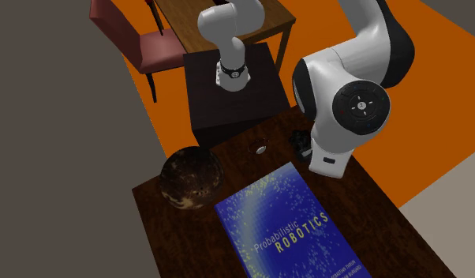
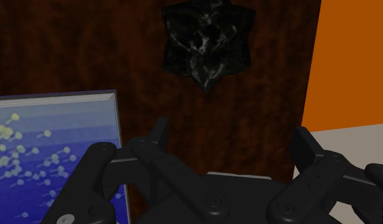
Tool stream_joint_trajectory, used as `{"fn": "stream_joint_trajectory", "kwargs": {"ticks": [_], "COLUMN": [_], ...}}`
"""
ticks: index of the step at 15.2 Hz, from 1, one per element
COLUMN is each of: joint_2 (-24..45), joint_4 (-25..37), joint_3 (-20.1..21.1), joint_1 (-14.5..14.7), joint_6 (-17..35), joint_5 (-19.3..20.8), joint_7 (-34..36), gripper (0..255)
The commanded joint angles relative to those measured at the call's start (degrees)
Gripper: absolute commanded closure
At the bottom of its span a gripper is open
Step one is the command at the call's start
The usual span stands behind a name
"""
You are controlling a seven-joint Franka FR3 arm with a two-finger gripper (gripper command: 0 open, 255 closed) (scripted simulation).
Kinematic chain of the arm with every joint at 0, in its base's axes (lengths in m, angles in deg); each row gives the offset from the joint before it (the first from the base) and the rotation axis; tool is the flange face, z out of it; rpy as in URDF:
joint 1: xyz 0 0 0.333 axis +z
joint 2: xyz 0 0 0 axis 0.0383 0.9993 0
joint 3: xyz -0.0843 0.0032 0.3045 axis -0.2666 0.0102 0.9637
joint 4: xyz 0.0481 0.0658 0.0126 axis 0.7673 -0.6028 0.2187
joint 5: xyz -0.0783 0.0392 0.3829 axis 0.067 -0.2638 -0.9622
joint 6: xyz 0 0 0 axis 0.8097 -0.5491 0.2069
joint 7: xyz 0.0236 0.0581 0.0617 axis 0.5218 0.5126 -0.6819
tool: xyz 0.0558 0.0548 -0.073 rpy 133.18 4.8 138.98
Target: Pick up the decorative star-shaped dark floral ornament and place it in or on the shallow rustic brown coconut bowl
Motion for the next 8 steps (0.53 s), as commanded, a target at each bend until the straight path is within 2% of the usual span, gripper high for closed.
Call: {"fn": "stream_joint_trajectory", "kwargs": {"ticks": [1, 3, 4, 8], "joint_2": [0.01, 0.00, 0.00, 0.00], "joint_4": [-0.02, -0.01, -0.01, -0.01], "joint_3": [0.01, 0.00, 0.00, 0.00], "joint_1": [0.01, 0.01, 0.01, 0.01], "joint_6": [0.04, 0.03, 0.03, 0.03], "joint_5": [0.00, 0.00, 0.00, 0.00], "joint_7": [0.00, 0.00, 0.00, 0.00], "gripper": [0, 0, 255, 255]}}
